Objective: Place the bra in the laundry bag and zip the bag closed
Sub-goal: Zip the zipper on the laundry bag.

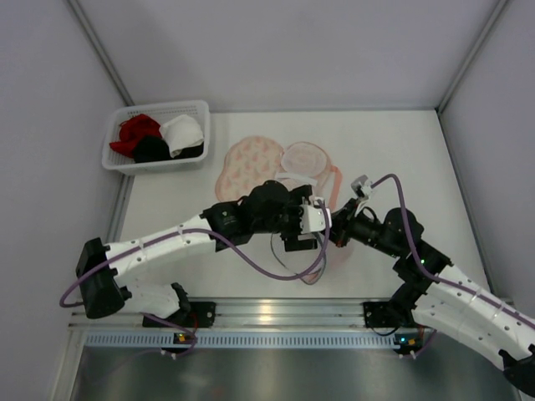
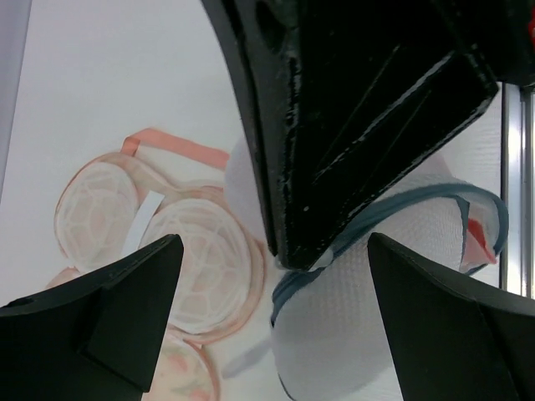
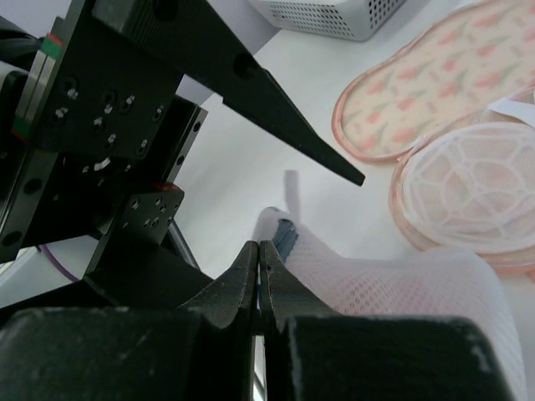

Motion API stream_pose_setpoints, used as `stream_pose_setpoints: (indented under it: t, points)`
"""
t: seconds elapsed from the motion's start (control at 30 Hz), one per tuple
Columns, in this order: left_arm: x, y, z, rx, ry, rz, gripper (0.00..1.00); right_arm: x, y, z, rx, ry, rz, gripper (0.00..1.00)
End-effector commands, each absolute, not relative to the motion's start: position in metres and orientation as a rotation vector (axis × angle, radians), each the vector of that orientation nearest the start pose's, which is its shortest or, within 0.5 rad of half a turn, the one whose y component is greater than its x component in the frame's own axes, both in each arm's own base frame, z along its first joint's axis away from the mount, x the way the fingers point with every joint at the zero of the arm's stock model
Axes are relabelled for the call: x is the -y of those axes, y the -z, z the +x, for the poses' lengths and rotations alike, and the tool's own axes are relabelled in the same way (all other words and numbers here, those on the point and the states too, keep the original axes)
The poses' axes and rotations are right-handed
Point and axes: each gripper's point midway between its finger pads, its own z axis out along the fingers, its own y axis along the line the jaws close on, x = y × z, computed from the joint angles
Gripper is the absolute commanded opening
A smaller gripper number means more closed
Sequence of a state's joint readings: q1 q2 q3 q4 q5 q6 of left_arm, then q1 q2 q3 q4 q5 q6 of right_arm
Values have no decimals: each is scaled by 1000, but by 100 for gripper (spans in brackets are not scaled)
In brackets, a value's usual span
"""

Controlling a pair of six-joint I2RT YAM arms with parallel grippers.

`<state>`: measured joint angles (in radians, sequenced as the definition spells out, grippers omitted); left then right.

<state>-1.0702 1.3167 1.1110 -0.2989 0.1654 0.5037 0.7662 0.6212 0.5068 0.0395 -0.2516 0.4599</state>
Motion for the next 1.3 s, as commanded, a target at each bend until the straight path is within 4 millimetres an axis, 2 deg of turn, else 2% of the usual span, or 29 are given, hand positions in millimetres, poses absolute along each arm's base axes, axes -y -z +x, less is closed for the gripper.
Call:
stream_pose_setpoints:
  t: [0.0, 0.1, 0.2, 0.23, 0.3, 0.5, 0.6, 0.7, 0.77, 0.87, 0.93, 0.97, 1.0, 1.03, 1.07, 1.17, 1.27]
  points:
    - [377, -248, 178, -1320, 579, 1561, 98, -244, -296, 169, -1535, -1146, -470, 0]
    - [379, -238, 174, -1337, 602, 1584, 98, -243, -297, 169, -1531, -1145, -465, 0]
    - [379, -225, 172, -1380, 615, 1597, 90, -241, -298, 169, -1528, -1139, -459, 0]
    - [378, -223, 173, -1393, 611, 1592, 82, -241, -298, 169, -1528, -1138, -458, 0]
    - [374, -217, 174, -1435, 609, 1575, 75, -240, -296, 169, -1534, -1139, -456, 0]
    - [366, -221, 182, -1476, 575, 1485, 48, -240, -293, 165, -1534, -1148, -464, 0]
    - [363, -218, 184, -1491, 576, 1474, 48, -238, -294, 164, -1529, -1147, -456, 0]
    - [361, -216, 186, -1510, 578, 1462, 63, -236, -294, 164, -1526, -1146, -453, 0]
    - [361, -218, 188, -1512, 580, 1450, 63, -235, -294, 163, -1527, -1142, -449, 0]
    - [360, -221, 192, -1517, 594, 1425, 53, -234, -292, 164, -1533, -1135, -444, 0]
    - [360, -224, 191, -1511, 622, 1413, 42, -233, -291, 165, -1540, -1126, -437, 0]
    - [361, -229, 192, -1497, 637, 1398, 33, -232, -290, 166, -1544, -1121, -430, 0]
    - [362, -231, 191, -1490, 646, 1388, 13, -232, -290, 166, -1543, -1121, -430, 0]
    - [361, -230, 191, -1500, 652, 1377, 4, -230, -291, 167, -1541, -1114, -418, 0]
    - [361, -232, 193, -1499, 654, 1357, 0, -230, -292, 167, -1538, -1113, -412, 0]
    - [360, -237, 209, -1541, 635, 1256, 0, -223, -290, 172, -1549, -1076, -375, 0]
    - [357, -241, 215, -1582, 680, 1183, 0, -212, -286, 180, -1562, -1014, -307, 0]
